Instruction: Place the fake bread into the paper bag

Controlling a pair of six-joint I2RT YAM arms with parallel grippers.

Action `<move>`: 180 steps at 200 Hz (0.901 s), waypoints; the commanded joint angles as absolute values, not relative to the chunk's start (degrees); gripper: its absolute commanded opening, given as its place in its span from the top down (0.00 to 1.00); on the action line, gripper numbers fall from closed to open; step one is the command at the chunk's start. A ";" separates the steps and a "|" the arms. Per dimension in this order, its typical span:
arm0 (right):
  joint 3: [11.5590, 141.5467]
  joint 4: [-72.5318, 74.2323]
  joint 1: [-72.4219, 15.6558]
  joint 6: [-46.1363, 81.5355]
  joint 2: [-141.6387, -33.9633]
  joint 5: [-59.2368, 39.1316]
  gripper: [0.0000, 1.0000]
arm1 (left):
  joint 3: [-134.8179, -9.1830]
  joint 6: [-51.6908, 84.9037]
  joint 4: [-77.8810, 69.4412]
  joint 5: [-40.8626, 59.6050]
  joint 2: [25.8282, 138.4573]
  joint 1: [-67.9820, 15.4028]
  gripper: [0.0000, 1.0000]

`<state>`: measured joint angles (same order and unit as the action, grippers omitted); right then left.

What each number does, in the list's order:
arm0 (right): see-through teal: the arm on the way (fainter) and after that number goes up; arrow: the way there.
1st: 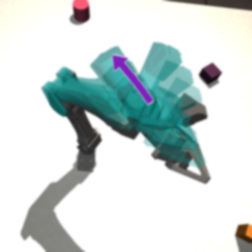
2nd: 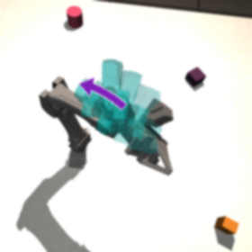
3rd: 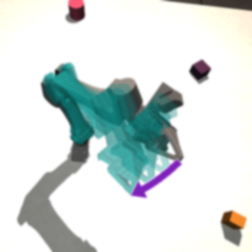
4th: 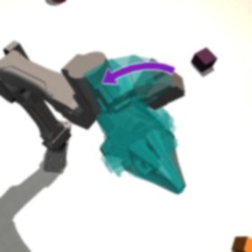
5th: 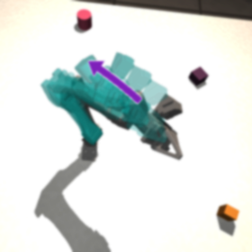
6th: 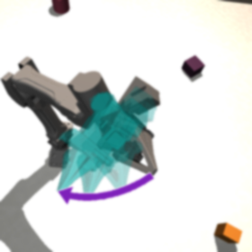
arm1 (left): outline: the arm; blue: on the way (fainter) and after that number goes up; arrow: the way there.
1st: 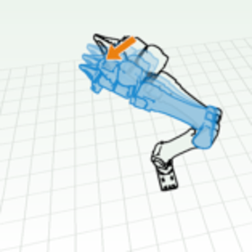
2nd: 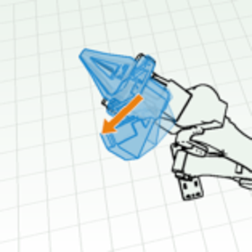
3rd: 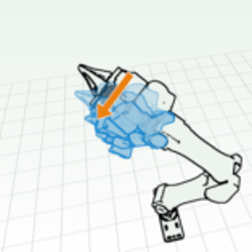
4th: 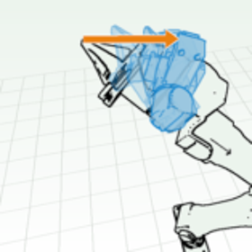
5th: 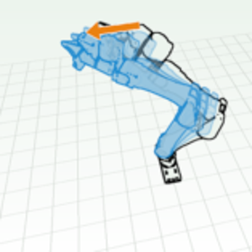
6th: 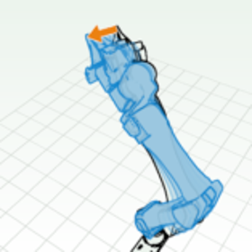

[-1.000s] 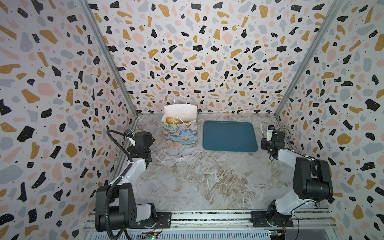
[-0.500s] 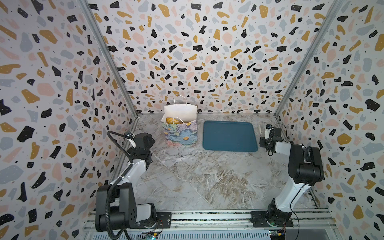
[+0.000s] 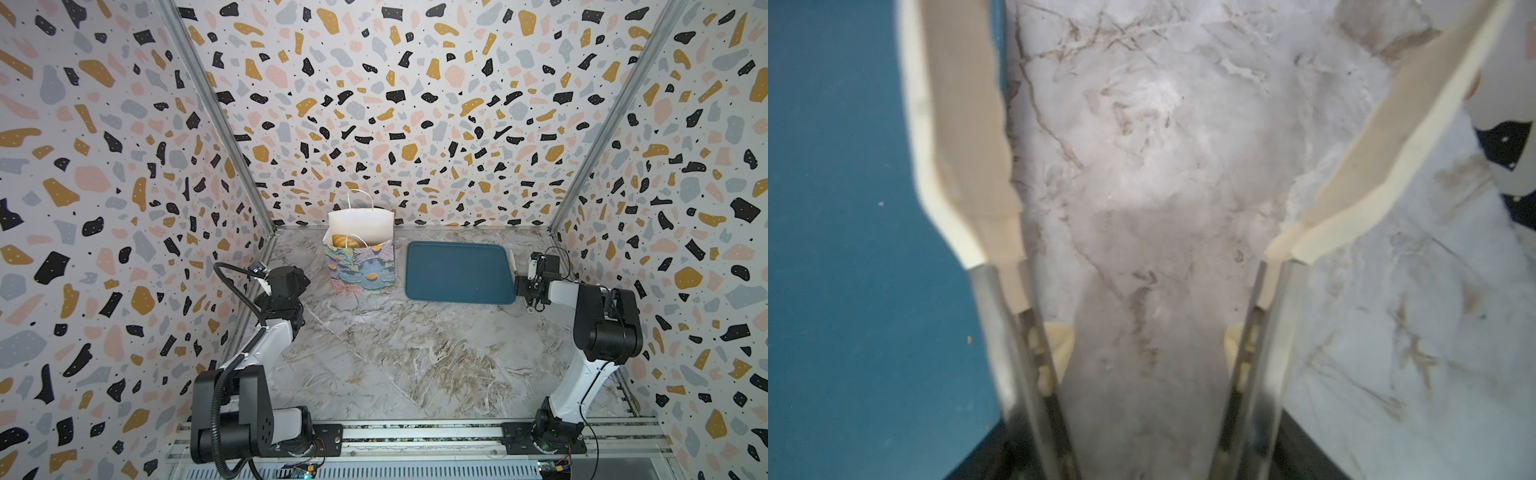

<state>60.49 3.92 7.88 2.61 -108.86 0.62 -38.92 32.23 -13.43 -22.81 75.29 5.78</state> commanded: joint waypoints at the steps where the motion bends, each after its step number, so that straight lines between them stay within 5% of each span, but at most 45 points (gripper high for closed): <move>1: 60.70 2.19 8.17 4.16 -104.58 0.17 0.21 | -38.06 31.56 -16.24 -23.55 74.88 6.05 0.01; 66: 55.76 3.62 8.70 7.32 -93.58 -1.08 0.00 | -35.15 27.76 -20.04 -25.64 72.42 6.04 0.01; 180: 23.81 32.37 4.56 9.69 -66.22 0.60 0.01 | -11.31 17.08 -52.27 -22.89 63.76 5.98 0.00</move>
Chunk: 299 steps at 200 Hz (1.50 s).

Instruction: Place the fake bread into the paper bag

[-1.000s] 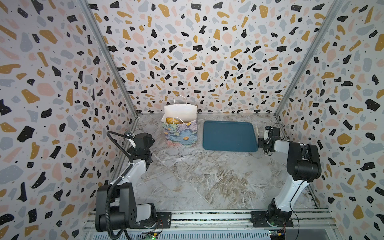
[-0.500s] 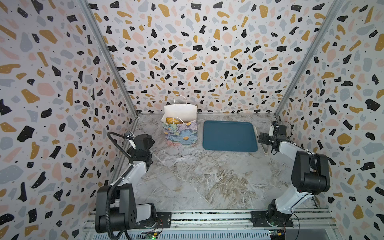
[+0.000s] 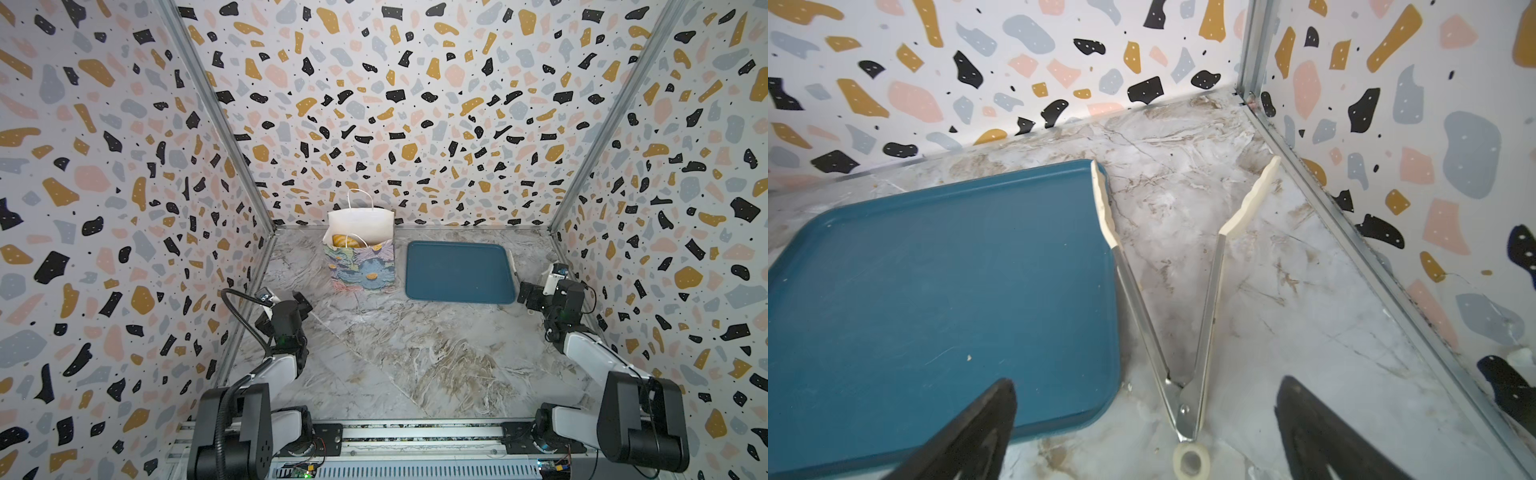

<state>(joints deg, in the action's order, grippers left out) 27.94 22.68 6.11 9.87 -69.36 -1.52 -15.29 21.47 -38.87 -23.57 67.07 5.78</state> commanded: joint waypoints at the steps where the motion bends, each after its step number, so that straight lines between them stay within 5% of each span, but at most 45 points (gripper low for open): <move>1: 23.68 32.62 4.48 9.68 -66.11 0.70 0.01 | -11.19 16.93 -52.46 -22.74 63.74 5.98 0.01; 97: 14.11 49.11 -0.26 8.52 -68.86 10.68 0.01 | -7.28 14.81 -63.65 -22.00 71.53 4.93 0.01; 196: 4.45 81.83 -2.09 5.87 -80.00 12.78 0.01 | -3.79 7.35 -77.55 -23.55 78.70 -2.02 0.00; 257: 5.51 88.27 -3.67 1.50 -87.68 7.66 0.01 | -7.22 5.54 -72.09 -20.81 79.38 -2.55 0.00; 299: 9.95 77.70 -4.84 1.02 -86.55 8.38 0.01 | -6.86 5.54 -72.95 -20.45 79.30 -2.55 0.01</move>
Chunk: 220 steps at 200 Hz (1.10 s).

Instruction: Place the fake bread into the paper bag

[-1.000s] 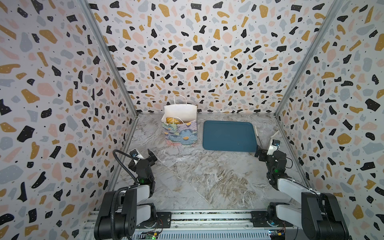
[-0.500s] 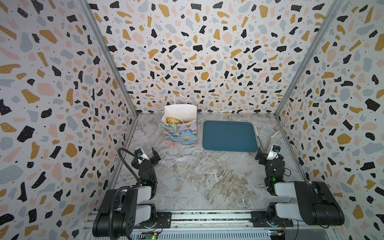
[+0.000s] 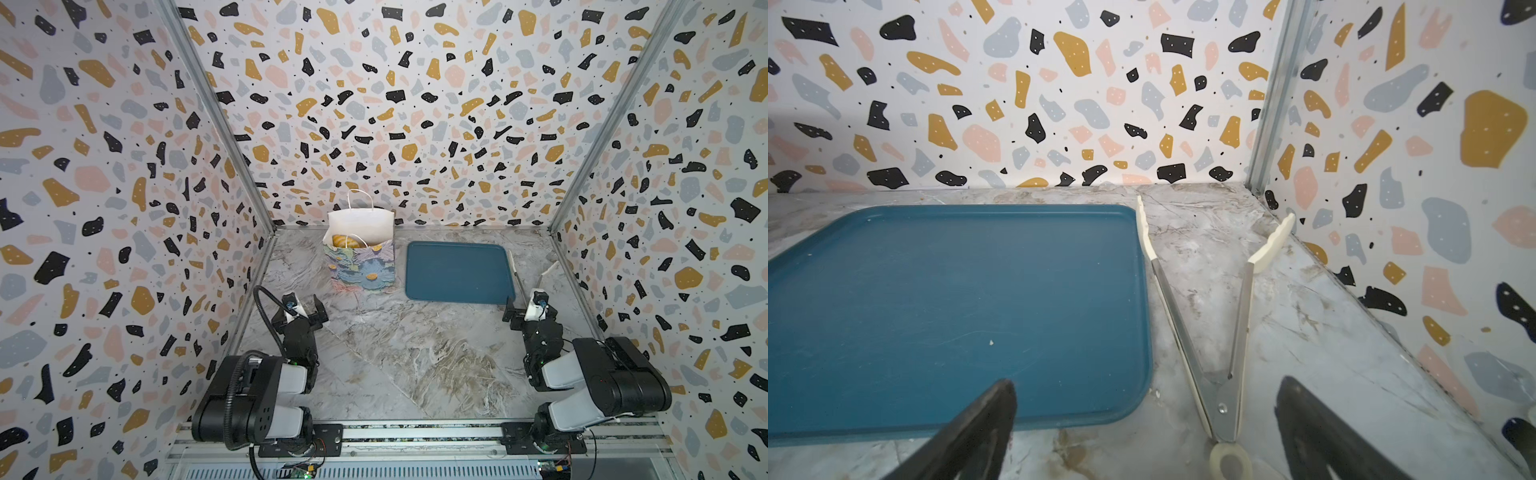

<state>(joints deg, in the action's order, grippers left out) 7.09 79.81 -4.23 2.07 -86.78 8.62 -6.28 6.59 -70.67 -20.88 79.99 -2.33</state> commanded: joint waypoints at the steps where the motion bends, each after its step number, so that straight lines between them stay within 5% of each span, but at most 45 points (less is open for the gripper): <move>1: 9.94 77.87 -4.79 1.04 -86.65 8.37 0.01 | -6.86 5.54 -72.95 -20.51 79.33 -2.55 0.00; 220: 9.55 79.45 -6.81 -0.76 -86.88 10.81 0.01 | -7.23 5.19 -72.42 -19.74 79.35 -2.64 0.01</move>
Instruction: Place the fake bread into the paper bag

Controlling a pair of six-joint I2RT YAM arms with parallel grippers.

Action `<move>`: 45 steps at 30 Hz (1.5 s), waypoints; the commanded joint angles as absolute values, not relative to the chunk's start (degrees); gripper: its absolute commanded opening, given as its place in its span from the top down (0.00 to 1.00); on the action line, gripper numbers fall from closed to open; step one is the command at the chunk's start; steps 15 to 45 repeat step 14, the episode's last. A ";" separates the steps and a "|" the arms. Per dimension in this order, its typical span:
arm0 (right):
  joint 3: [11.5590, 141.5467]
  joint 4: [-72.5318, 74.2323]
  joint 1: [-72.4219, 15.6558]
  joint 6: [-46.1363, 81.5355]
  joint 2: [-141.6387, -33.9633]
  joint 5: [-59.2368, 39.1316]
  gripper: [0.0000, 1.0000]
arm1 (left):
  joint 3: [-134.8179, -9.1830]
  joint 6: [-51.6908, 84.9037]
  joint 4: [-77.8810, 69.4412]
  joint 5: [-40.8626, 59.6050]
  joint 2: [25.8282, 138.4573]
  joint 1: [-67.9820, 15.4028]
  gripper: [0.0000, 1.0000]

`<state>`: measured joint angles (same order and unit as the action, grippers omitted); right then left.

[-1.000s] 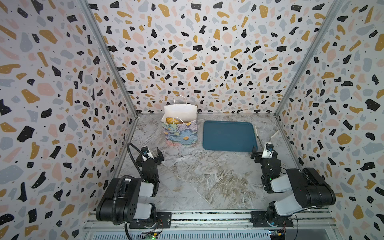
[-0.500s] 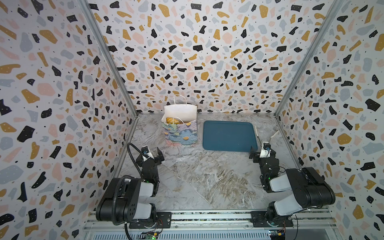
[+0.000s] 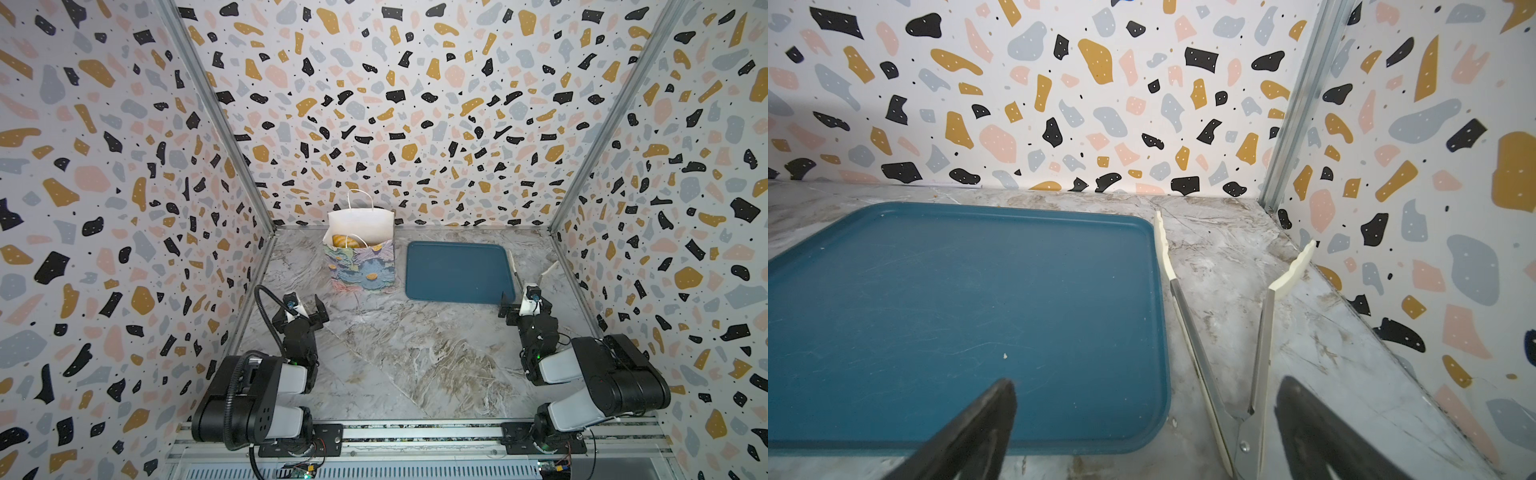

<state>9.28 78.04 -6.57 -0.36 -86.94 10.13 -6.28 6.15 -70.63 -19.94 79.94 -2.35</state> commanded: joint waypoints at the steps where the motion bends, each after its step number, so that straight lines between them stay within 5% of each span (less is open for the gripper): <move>1: 9.52 79.45 -6.79 -0.73 -86.90 10.81 0.01 | -7.22 5.19 -72.38 -19.71 79.36 -2.64 0.01; 45: 9.90 78.44 -6.12 -0.29 -86.70 9.48 0.01 | -7.21 5.19 -72.42 -19.73 79.37 -2.64 0.00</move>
